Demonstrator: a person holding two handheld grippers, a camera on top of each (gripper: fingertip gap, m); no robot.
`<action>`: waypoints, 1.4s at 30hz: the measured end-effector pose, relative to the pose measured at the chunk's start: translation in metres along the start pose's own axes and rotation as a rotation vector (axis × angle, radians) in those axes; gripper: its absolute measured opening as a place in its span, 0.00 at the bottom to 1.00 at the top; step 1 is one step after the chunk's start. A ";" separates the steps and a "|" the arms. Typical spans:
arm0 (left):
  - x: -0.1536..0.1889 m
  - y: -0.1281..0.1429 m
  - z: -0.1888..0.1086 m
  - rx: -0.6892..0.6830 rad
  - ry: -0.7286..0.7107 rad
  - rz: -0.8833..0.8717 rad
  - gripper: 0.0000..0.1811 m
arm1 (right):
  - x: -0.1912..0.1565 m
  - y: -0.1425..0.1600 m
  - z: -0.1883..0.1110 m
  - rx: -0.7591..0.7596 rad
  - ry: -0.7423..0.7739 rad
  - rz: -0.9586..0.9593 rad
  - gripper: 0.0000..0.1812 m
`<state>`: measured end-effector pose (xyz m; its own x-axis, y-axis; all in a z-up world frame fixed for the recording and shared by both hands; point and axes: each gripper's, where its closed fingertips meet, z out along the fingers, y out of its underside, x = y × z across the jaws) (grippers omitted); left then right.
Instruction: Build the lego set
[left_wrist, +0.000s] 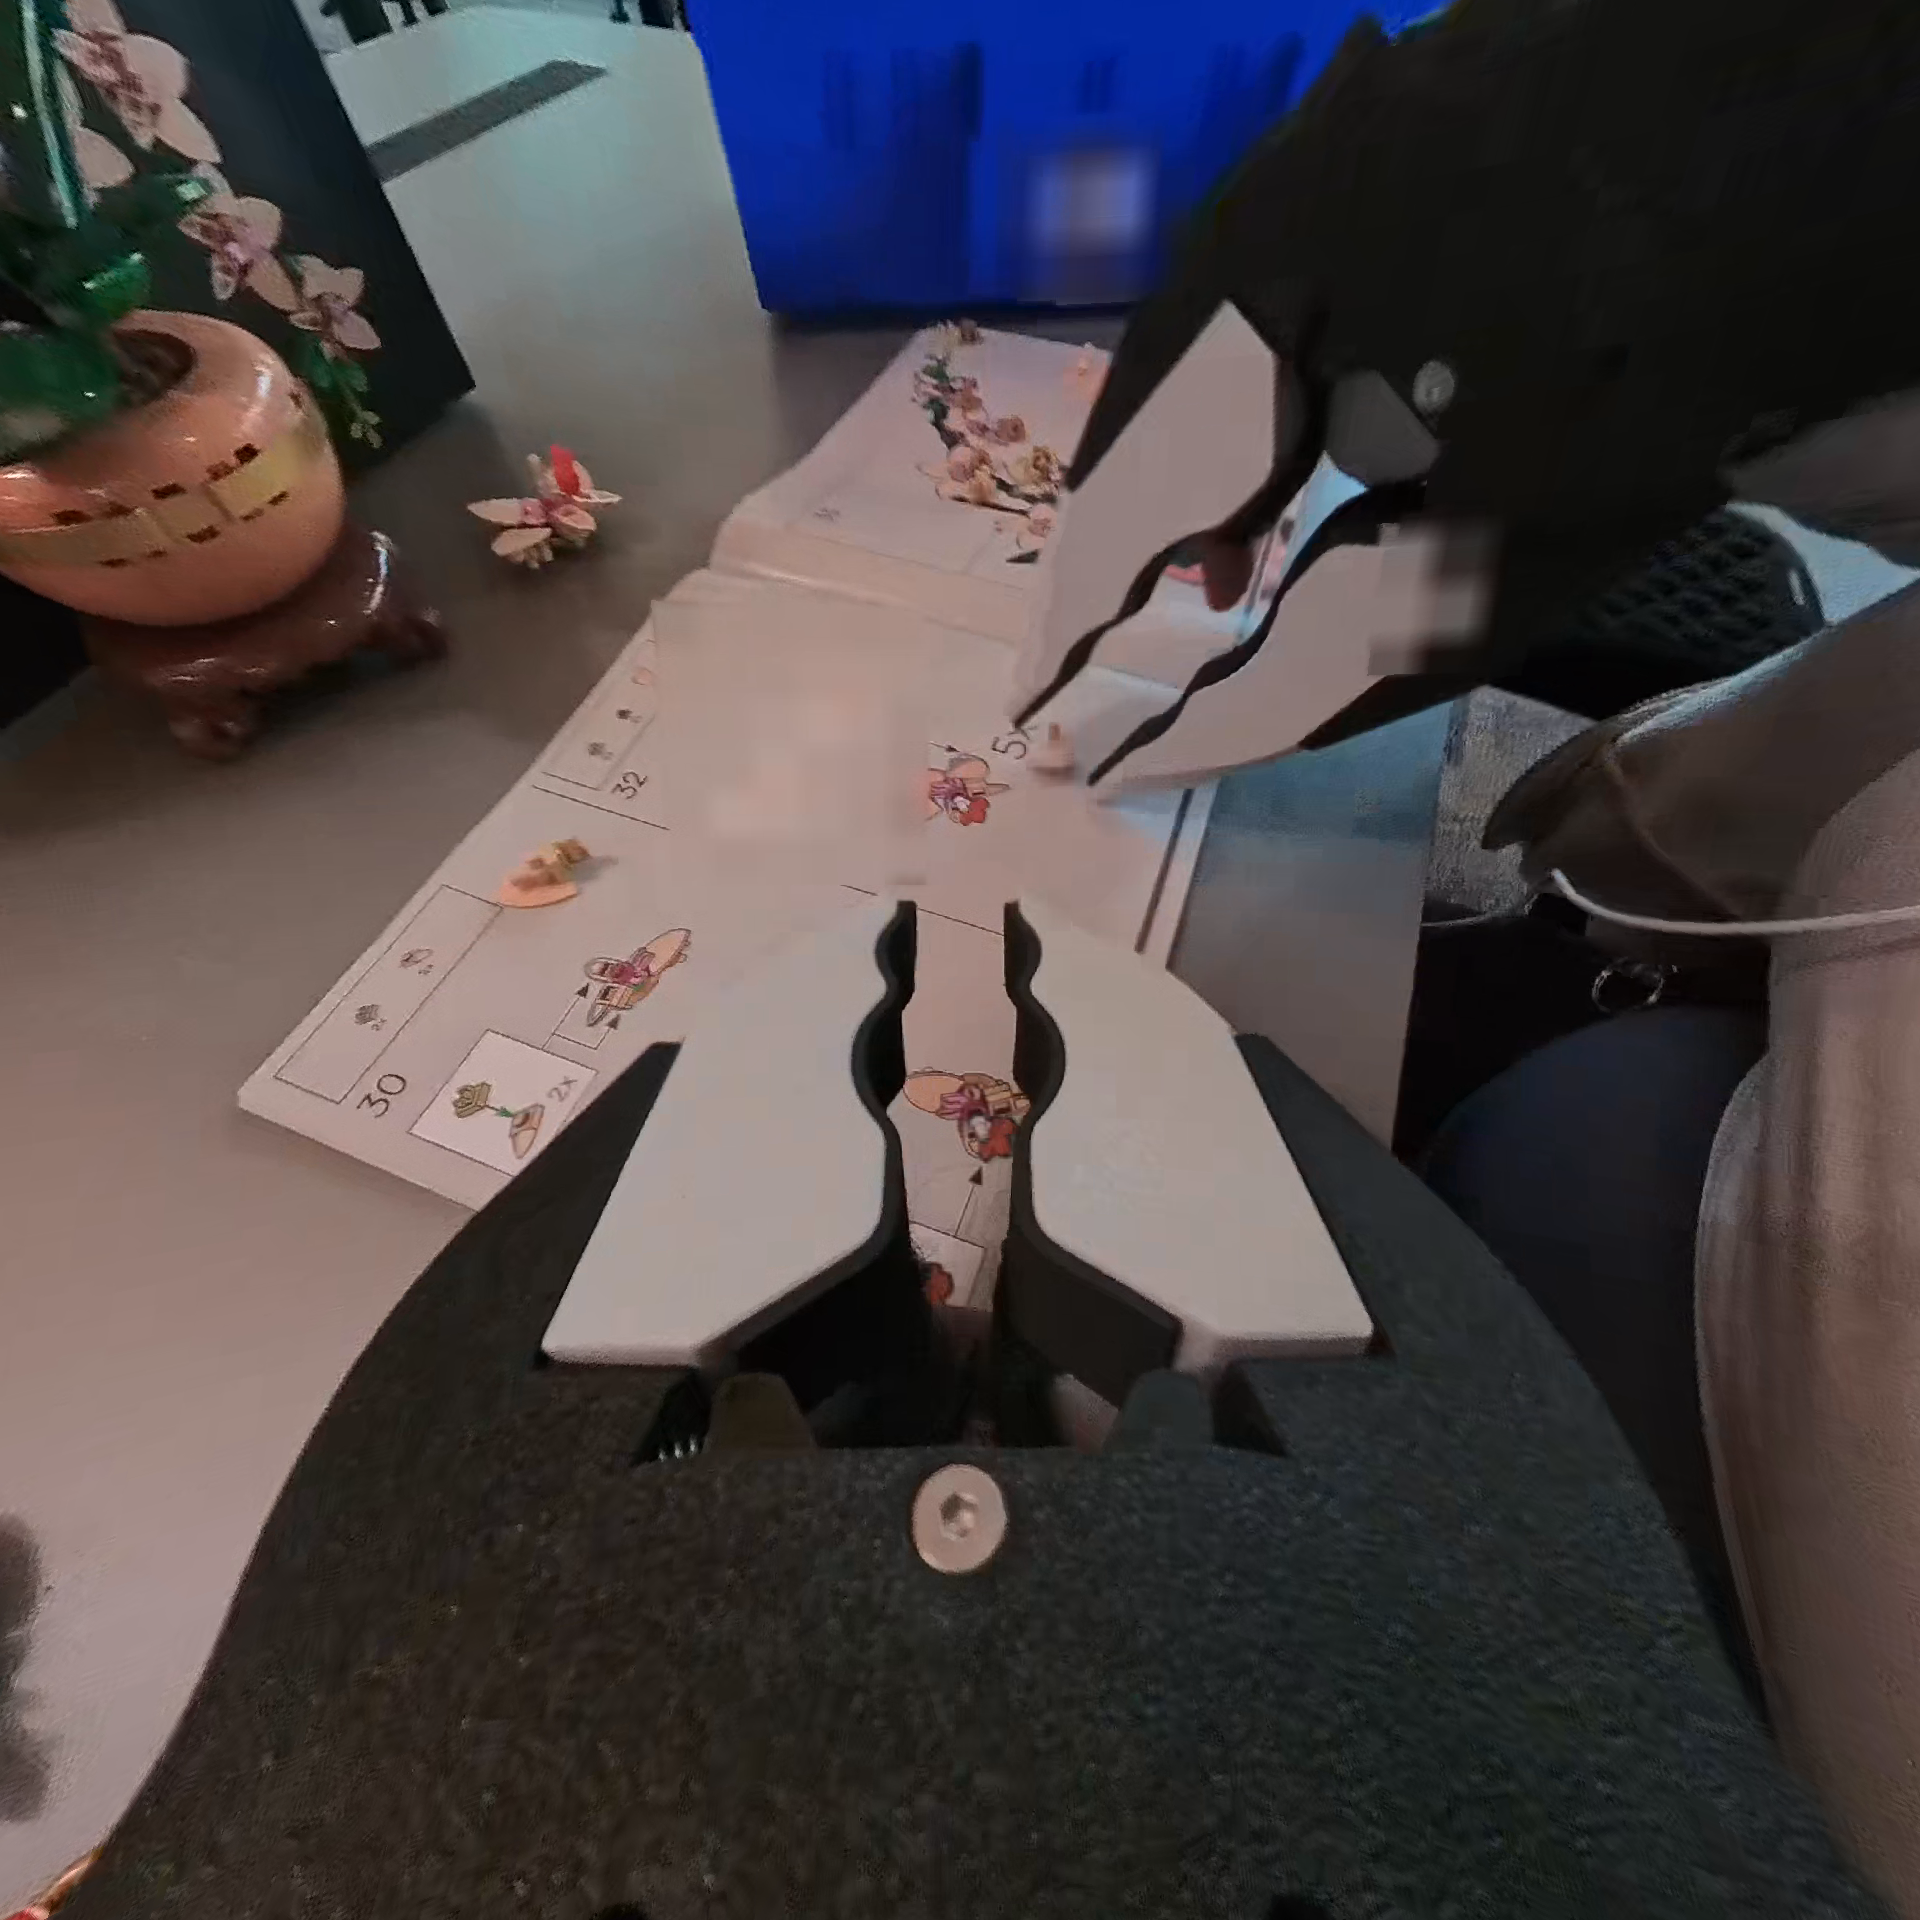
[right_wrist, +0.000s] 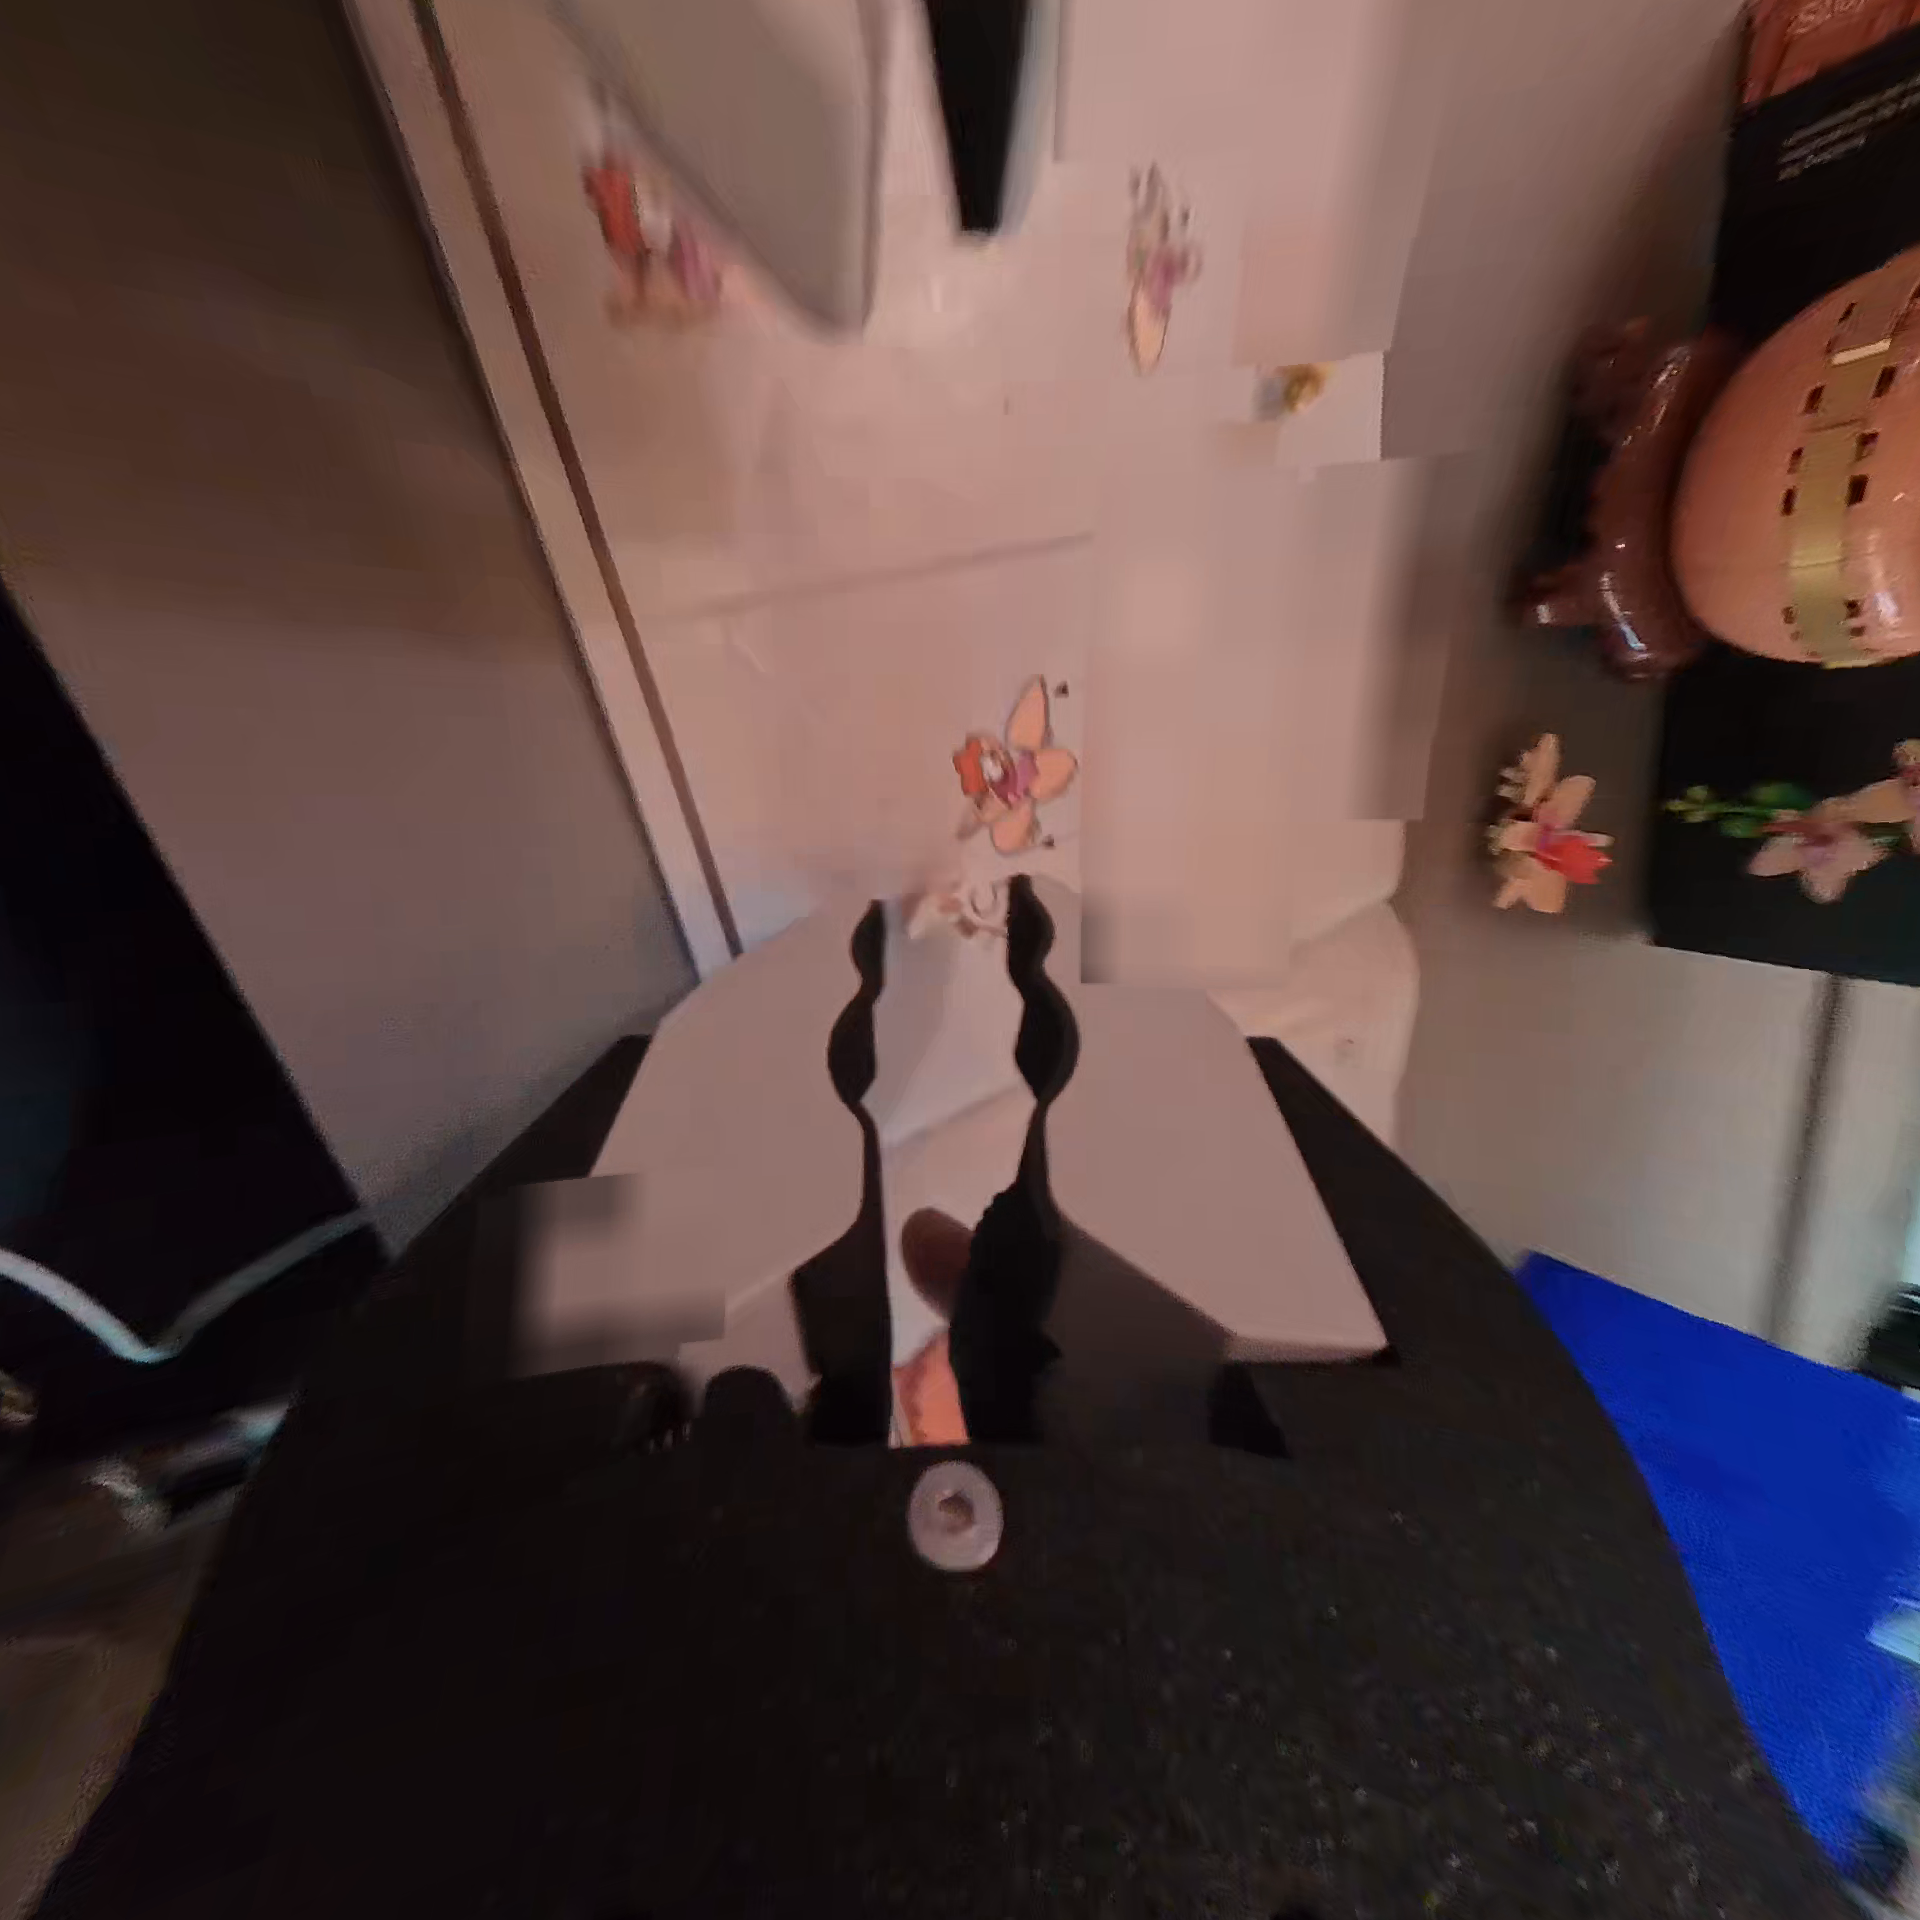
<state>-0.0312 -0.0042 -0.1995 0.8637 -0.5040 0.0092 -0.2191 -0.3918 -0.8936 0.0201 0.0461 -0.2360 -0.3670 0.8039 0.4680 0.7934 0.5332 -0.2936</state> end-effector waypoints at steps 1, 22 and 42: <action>0.002 0.001 0.001 -0.014 -0.002 0.015 0.09 | -0.002 -0.005 -0.002 0.042 -0.033 0.063 0.18; 0.023 0.003 0.085 -0.313 0.083 0.234 0.05 | 0.037 0.131 -0.058 0.248 -0.081 0.570 0.10; 0.012 -0.033 0.044 -0.069 0.138 0.135 0.03 | 0.078 0.132 0.008 0.183 -0.160 0.545 0.06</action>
<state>0.0063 0.0372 -0.1895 0.7549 -0.6544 -0.0433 -0.3636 -0.3627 -0.8580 0.0927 0.1817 -0.2447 -0.0102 0.9965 0.0824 0.7967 0.0580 -0.6016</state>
